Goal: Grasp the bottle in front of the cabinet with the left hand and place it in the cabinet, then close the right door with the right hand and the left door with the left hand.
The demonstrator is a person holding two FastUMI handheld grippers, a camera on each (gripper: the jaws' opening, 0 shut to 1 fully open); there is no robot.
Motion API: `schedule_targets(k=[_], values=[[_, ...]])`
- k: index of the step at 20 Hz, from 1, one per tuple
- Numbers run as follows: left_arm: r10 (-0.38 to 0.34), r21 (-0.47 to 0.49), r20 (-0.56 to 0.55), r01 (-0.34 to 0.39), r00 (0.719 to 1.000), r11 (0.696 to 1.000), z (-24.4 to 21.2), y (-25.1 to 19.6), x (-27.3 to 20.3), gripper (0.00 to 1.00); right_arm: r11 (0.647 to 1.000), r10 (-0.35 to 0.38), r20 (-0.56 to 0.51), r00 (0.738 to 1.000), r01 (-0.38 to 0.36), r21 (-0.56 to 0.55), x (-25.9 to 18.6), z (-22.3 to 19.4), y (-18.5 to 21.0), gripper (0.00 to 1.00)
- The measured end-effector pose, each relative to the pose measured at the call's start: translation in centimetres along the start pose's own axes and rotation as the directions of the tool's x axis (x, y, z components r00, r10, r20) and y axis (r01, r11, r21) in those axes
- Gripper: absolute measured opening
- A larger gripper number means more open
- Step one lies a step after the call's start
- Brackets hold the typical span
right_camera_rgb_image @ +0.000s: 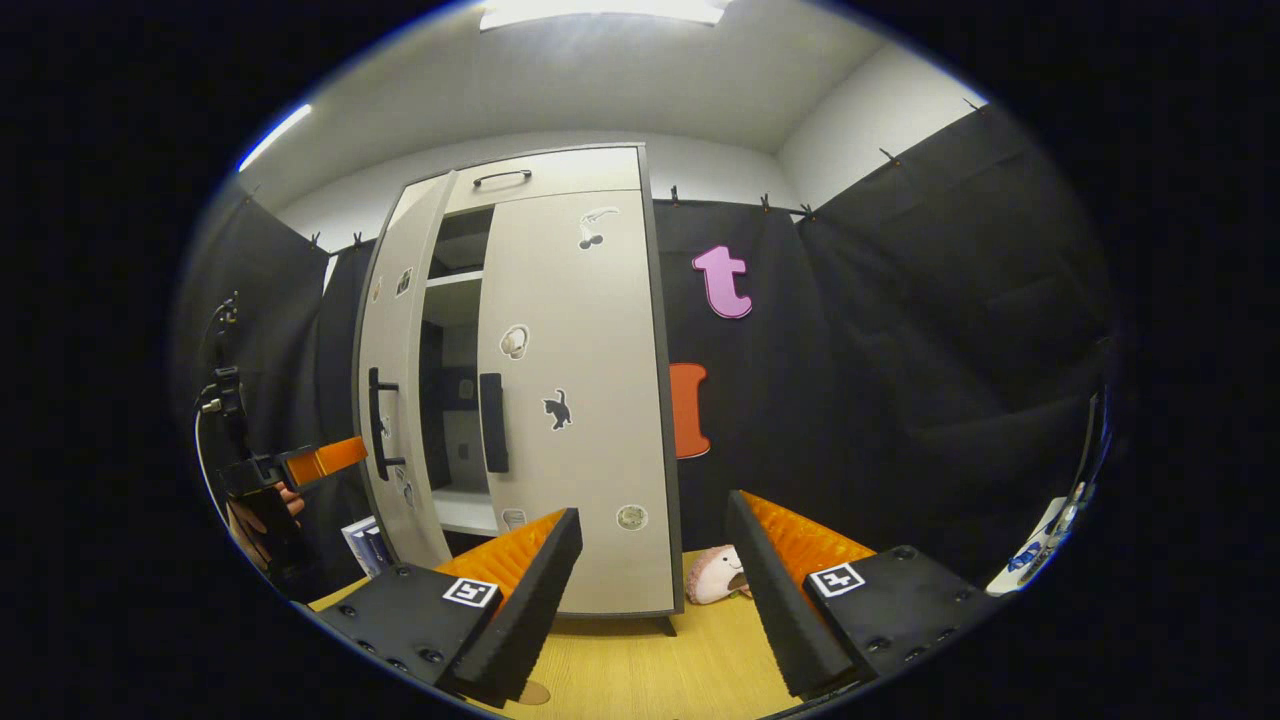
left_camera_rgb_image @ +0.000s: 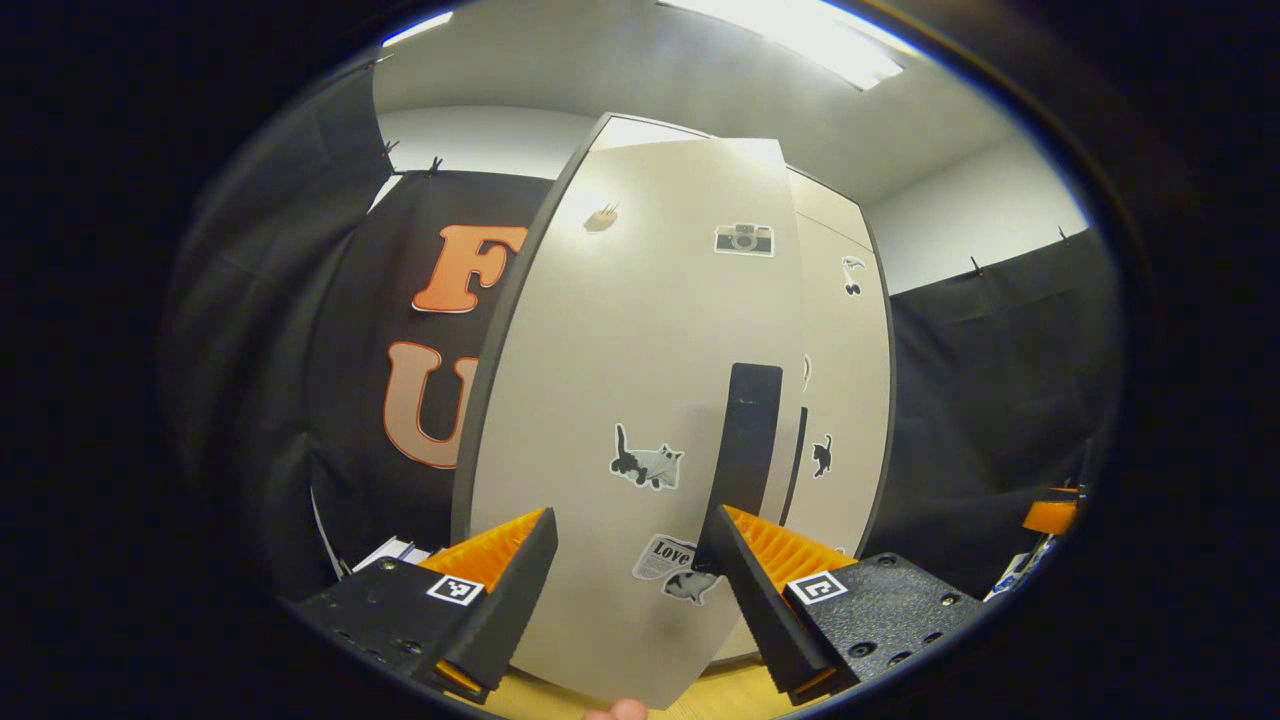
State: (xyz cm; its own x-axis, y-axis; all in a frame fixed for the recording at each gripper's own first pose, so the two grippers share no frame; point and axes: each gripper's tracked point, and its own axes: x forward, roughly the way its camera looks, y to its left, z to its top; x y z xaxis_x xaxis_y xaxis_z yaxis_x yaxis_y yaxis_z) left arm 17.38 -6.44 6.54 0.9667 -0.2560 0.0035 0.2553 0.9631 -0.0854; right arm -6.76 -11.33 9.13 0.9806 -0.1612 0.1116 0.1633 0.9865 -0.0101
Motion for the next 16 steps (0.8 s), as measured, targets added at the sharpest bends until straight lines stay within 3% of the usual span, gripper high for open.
schedule_targets(k=[16], values=[[-0.009,0.025,-0.024,0.01,1.0,1.0,-1.9,-1.6,5.6,0.96,0.999,-0.045,-0.015,0.999,0.044,-0.02,0.5,-0.7,-2.4,0.97]])
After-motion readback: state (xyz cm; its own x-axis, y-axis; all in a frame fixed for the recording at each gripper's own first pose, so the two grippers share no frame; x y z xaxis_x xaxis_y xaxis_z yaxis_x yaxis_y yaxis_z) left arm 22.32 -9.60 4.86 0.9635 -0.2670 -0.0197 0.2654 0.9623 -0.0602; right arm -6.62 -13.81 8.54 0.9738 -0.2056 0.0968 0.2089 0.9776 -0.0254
